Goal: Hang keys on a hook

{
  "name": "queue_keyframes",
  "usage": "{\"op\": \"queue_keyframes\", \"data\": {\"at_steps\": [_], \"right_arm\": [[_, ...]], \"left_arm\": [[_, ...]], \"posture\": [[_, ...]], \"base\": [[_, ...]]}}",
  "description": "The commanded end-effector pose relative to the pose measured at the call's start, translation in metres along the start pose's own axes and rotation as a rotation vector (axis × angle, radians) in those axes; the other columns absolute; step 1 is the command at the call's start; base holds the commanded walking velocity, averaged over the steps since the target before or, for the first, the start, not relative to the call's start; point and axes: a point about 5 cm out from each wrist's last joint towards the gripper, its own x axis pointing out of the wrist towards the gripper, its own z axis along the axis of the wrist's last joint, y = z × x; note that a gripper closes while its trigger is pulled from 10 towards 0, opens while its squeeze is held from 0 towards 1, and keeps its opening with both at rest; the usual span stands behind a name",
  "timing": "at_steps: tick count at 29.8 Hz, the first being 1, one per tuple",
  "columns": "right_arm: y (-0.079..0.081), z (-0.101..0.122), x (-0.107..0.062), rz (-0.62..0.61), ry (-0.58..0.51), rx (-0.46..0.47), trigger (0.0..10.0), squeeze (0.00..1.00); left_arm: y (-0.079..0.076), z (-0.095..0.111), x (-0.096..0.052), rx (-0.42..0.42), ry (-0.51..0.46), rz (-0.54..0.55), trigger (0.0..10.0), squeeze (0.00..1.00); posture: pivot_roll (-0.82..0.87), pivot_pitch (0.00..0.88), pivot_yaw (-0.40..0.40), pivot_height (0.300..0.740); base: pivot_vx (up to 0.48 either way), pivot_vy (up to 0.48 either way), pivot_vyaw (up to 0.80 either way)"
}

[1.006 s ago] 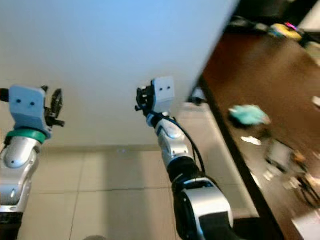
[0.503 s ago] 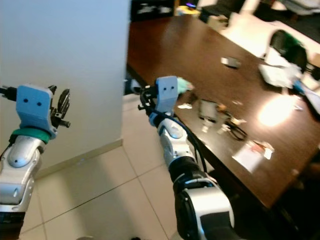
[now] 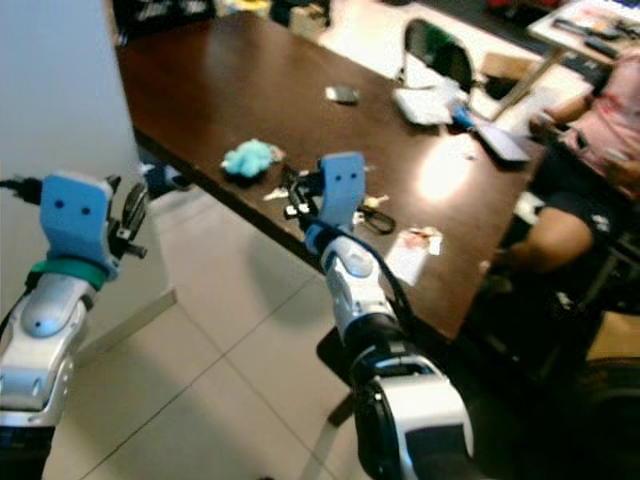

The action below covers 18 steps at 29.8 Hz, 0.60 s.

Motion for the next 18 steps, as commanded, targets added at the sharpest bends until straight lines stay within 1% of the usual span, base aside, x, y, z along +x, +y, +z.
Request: {"op": "queue_keyframes", "data": {"at_steps": [1,9,16,18], "right_arm": [[-0.003,-0.004,-0.002,-0.007,0.013,0.003,10.0,0.0],[-0.001,-0.002,-0.002,-0.004,0.006,0.007,10.0,0.0],[0.001,-0.001,-0.001,0.004,-0.002,-0.001,10.0,0.0],[0.005,0.002,0.002,0.025,-0.006,-0.02,10.0,0.0]], "left_arm": [[-0.002,-0.005,-0.002,-0.023,0.027,-0.001,10.0,0.0],[0.002,-0.007,-0.001,-0.036,0.039,0.016,10.0,0.0],[0.001,-0.011,-0.002,-0.025,0.062,0.016,10.0,0.0],[0.013,-0.014,-0.008,-0.02,0.081,0.043,10.0,0.0]], "posture": [[0.38,0.0,-0.035,0.74],[0.38,0.0,-0.033,0.74],[0.38,0.0,-0.031,0.74],[0.38,0.0,-0.036,0.74]], "base": [[0.0,0.0,-0.8],[0.0,0.0,-0.8],[0.0,0.0,-0.8],[0.0,0.0,-0.8]]}}
